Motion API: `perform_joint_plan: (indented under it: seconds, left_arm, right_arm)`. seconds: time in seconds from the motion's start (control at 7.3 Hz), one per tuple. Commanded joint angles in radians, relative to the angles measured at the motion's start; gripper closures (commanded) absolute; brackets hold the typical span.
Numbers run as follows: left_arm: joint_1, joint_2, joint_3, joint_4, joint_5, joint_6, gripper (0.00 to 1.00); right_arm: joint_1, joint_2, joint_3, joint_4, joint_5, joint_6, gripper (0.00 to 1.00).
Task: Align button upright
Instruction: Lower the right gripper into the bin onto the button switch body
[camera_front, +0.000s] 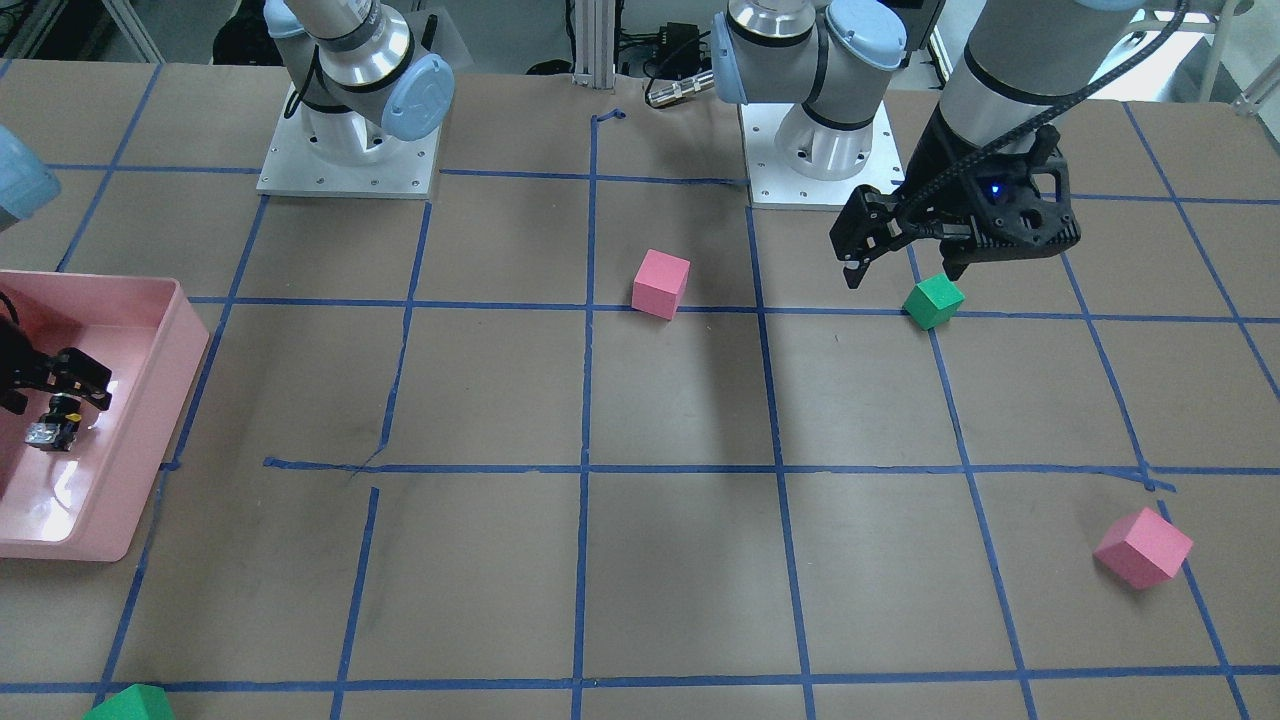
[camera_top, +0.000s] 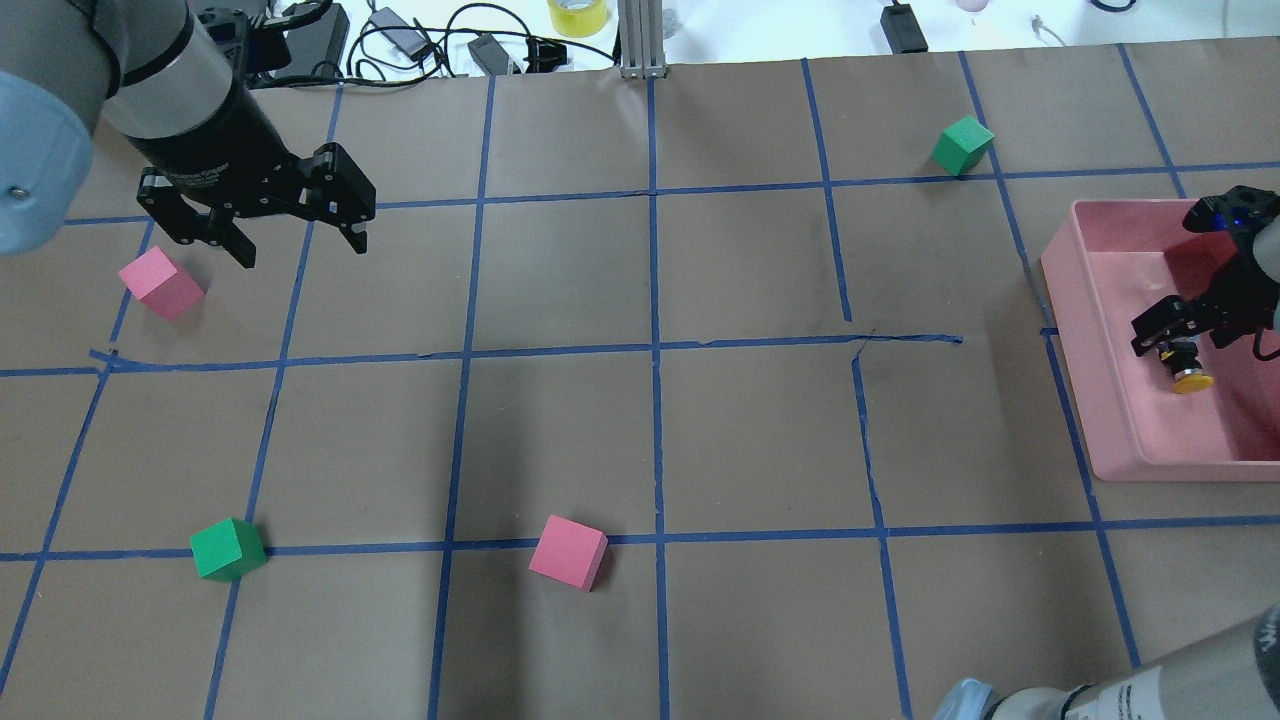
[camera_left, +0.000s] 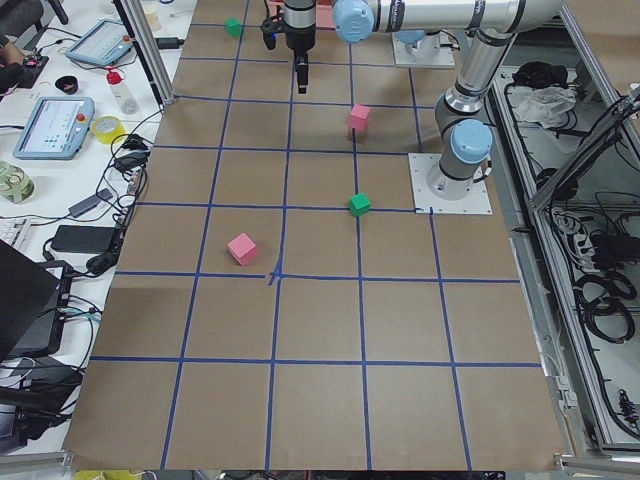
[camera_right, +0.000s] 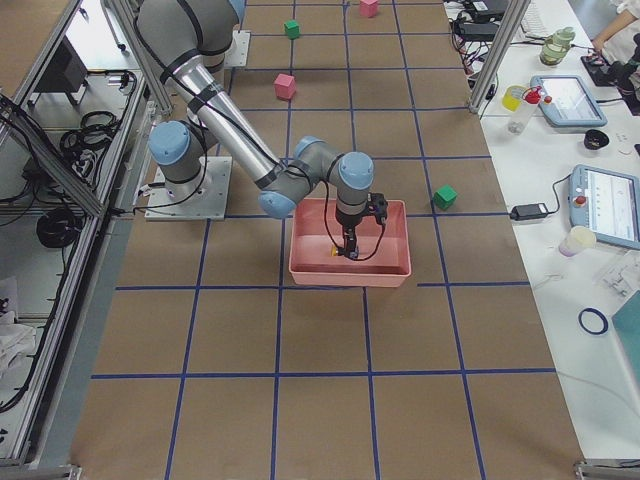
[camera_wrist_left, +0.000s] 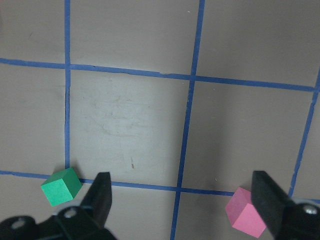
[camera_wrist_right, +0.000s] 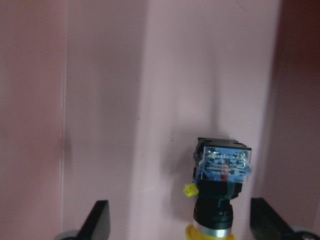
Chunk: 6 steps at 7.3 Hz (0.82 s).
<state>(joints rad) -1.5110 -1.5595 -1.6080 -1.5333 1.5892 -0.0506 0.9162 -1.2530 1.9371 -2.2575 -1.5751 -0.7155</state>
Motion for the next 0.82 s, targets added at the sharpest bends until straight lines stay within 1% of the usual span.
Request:
perform_joint_plan:
  seconds: [0.0, 0.55, 0.69]
  left_arm:
    - [0.0, 0.002, -0.012, 0.004, 0.0, 0.0, 0.0]
    - [0.0, 0.002, -0.012, 0.004, 0.0, 0.0, 0.0]
    - [0.0, 0.002, -0.012, 0.004, 0.002, 0.0, 0.0]
  right_arm:
    - [0.001, 0.03, 0.0, -0.039, 0.004, 0.002, 0.0]
    - [0.0, 0.037, -0.001, -0.04, 0.004, 0.002, 0.0]
    - [0.0, 0.04, 0.002, -0.059, 0.003, -0.008, 0.0]
